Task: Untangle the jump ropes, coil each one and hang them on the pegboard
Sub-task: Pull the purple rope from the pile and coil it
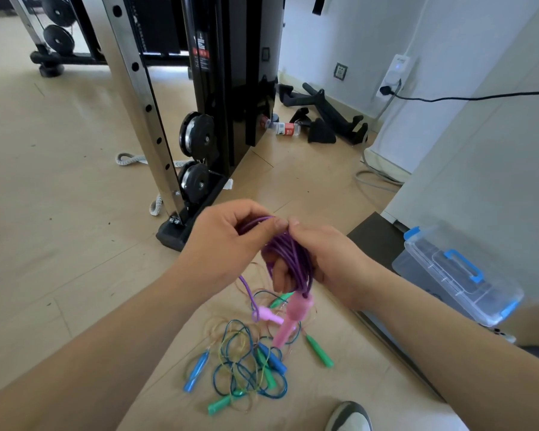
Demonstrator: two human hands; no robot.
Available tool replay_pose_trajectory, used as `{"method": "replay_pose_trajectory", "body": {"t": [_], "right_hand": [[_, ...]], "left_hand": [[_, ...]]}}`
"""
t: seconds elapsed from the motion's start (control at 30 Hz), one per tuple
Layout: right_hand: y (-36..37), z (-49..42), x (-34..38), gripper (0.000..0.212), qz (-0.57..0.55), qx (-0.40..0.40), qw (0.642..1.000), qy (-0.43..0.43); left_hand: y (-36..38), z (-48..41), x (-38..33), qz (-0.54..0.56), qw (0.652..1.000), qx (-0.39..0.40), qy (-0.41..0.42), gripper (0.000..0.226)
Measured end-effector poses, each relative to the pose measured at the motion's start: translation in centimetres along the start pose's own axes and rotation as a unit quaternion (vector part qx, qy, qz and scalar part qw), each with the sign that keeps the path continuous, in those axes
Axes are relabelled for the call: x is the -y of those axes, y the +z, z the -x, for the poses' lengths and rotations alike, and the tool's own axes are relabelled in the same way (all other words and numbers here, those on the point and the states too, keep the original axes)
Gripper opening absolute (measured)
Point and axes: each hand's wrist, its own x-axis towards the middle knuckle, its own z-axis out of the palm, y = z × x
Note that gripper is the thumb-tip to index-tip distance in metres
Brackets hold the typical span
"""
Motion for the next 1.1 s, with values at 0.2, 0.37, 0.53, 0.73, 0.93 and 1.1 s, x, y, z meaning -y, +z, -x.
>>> {"method": "replay_pose_trajectory", "body": {"t": [0.2,0.37,0.53,0.73,0.93,1.1], "right_hand": [[0.4,0.2,0.0,0.024,-0.118,-0.017,0.992,-0.030],[-1.0,-0.2,-0.3,0.041,-0.201,-0.135,0.970,-0.001],[-2.4,-0.7,-0.9,0.027,-0.087,-0.241,0.967,-0.016],[-3.1,-0.3,-2.1,0.011,0.223,-0.204,0.953,-0.013],[-1.0,0.4,-0.2,0.064,0.009,0.015,0.998,0.068],[-0.8,0.5,-0.1,0.030,-0.079,0.031,0.996,0.001]], "left_hand": [[0.1,0.1,1.8,-0.032,0.989,0.045,-0.136,0.039],[1.6,1.5,2.8,-0.067,0.961,0.173,-0.207,0.029],[3.9,4.3,1.9,-0.133,0.888,0.367,-0.241,0.020],[3.1,3.0,-0.6,-0.072,0.966,0.233,-0.081,0.028],[0.4,0.4,0.5,-0.061,0.997,0.042,-0.026,0.021],[-0.3,-0.1,1.9,0.011,0.991,0.025,-0.134,0.034]]}}
